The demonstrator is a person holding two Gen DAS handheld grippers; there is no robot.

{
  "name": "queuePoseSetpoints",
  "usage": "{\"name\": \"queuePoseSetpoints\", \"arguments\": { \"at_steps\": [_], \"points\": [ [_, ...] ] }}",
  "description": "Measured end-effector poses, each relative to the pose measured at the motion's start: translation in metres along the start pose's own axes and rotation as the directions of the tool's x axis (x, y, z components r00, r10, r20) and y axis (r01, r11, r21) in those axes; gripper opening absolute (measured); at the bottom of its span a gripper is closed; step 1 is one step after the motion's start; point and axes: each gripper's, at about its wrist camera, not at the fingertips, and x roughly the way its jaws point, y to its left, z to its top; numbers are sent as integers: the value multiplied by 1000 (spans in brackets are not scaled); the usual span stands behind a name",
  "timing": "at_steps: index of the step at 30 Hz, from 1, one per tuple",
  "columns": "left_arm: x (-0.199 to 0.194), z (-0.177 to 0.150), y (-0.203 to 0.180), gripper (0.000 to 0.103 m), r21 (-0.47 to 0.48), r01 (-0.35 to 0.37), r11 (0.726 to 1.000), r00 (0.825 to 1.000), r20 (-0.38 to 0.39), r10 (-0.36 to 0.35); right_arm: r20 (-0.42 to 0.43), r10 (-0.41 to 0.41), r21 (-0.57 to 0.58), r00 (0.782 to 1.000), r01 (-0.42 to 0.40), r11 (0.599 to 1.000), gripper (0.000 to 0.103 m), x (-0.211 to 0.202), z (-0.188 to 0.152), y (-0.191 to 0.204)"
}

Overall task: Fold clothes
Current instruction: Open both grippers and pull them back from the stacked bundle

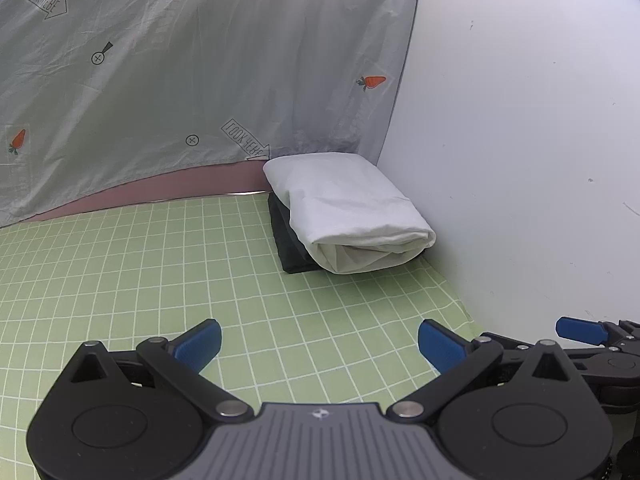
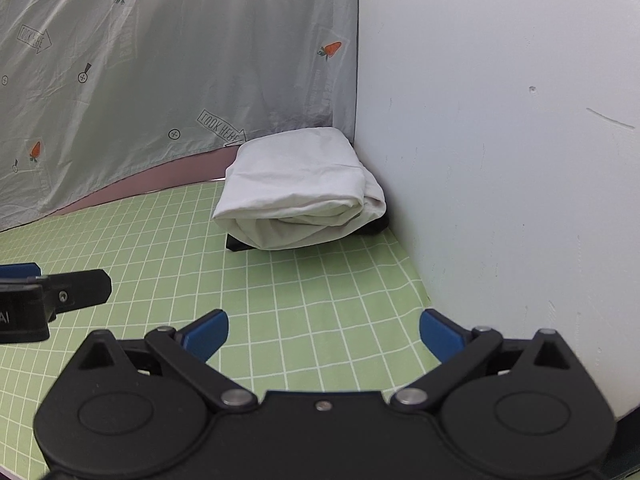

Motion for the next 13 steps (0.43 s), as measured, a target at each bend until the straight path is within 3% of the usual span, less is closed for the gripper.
{"name": "queuePoseSetpoints", "arguments": {
  "at_steps": [13],
  "points": [
    [3, 3, 2, 103, 19, -19, 1000, 1000, 2, 19, 3, -23, 16, 1000, 23, 1000, 103, 3, 4, 4]
  ]
}}
